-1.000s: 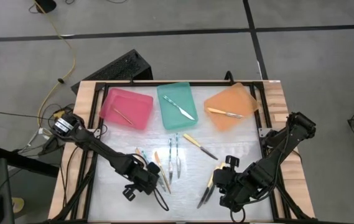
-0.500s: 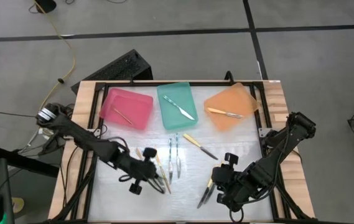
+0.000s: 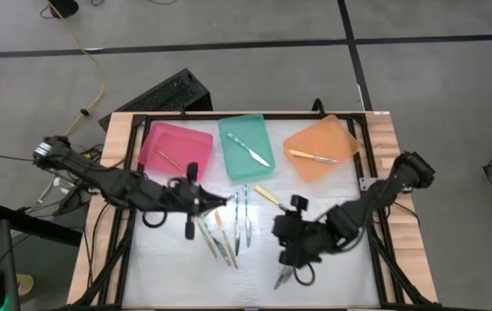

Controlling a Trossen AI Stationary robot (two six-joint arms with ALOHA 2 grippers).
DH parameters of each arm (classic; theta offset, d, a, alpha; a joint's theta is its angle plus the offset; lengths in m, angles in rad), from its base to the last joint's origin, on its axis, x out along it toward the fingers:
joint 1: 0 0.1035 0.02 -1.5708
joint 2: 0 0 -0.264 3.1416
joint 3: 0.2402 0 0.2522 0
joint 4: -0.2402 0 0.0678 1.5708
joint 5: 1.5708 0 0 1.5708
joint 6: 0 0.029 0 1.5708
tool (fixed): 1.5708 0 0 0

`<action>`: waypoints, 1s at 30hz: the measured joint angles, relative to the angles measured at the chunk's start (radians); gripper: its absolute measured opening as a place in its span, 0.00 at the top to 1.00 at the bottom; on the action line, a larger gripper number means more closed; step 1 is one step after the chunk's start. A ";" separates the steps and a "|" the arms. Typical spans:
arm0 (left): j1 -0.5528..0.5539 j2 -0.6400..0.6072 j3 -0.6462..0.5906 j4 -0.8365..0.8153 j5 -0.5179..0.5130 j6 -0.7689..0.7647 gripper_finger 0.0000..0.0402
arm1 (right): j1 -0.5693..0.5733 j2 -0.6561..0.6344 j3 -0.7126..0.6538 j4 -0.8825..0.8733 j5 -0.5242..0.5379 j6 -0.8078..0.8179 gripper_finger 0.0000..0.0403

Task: Sort silverware by color (type)
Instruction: Put the gold knife into the red bin

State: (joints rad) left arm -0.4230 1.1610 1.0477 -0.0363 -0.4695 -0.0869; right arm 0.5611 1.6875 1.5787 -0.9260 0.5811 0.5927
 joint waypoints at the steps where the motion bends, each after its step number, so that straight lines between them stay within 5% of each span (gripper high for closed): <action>1: 0.005 -0.007 0.000 0.040 -0.002 0.018 0.99 | -0.021 0.000 0.000 0.035 -0.003 -0.041 0.60; 14: 0.042 -0.024 0.000 0.218 -0.014 0.064 0.99 | -0.262 -0.002 0.000 0.703 -0.232 -0.367 0.60; 30: 0.074 -0.033 -0.015 0.289 -0.005 0.122 0.99 | -0.349 -0.002 0.000 0.897 -0.342 -0.419 0.60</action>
State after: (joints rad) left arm -0.3485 1.1279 1.0324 0.2526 -0.4747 0.0353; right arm 0.2126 1.6859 1.5787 -0.0286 0.2394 0.1732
